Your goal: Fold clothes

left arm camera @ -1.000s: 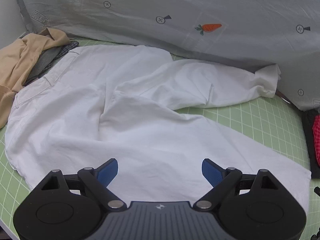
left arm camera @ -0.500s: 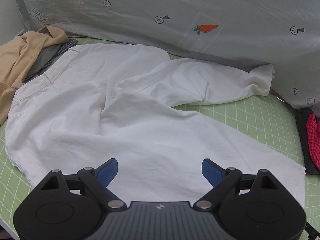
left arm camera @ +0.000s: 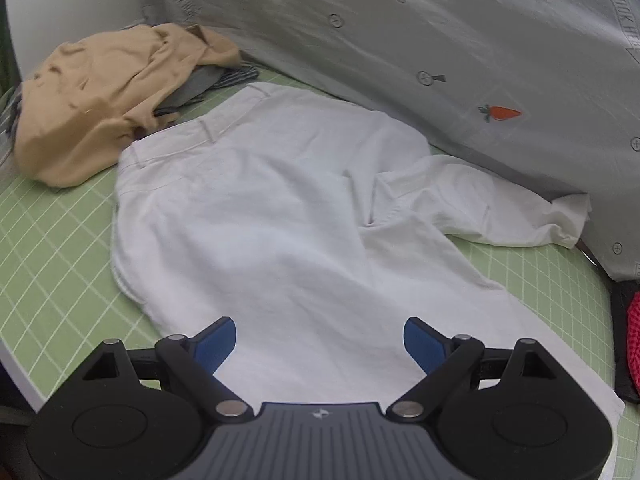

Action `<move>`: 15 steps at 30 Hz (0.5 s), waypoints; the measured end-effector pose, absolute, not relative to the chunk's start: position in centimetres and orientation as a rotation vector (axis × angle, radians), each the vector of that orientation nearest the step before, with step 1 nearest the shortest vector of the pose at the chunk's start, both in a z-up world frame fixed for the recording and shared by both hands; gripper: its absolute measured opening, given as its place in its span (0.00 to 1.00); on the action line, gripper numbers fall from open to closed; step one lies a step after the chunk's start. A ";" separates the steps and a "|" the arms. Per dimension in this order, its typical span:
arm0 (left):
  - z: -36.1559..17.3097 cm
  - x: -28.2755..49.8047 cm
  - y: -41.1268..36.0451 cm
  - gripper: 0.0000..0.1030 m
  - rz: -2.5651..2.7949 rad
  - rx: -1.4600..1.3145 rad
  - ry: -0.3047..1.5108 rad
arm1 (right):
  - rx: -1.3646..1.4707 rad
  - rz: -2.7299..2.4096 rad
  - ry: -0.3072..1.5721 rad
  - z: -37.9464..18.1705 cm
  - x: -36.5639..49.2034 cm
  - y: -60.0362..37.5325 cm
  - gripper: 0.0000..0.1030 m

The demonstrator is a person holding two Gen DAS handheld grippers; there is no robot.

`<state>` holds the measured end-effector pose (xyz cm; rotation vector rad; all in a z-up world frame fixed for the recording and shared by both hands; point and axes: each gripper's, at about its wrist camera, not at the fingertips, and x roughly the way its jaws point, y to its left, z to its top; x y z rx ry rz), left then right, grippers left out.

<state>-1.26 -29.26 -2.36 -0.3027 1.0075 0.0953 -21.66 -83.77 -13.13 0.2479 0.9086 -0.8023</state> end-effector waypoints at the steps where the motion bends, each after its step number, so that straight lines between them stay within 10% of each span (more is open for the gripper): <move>1: -2.5 -1.7 -28.3 0.88 0.112 -0.315 1.013 | 0.259 -0.789 0.893 -12.8 -21.8 -82.5 0.74; 15: -3.8 1.4 -17.3 0.88 0.118 -0.345 1.077 | 0.377 -0.561 0.970 -14.6 -16.7 -62.0 0.87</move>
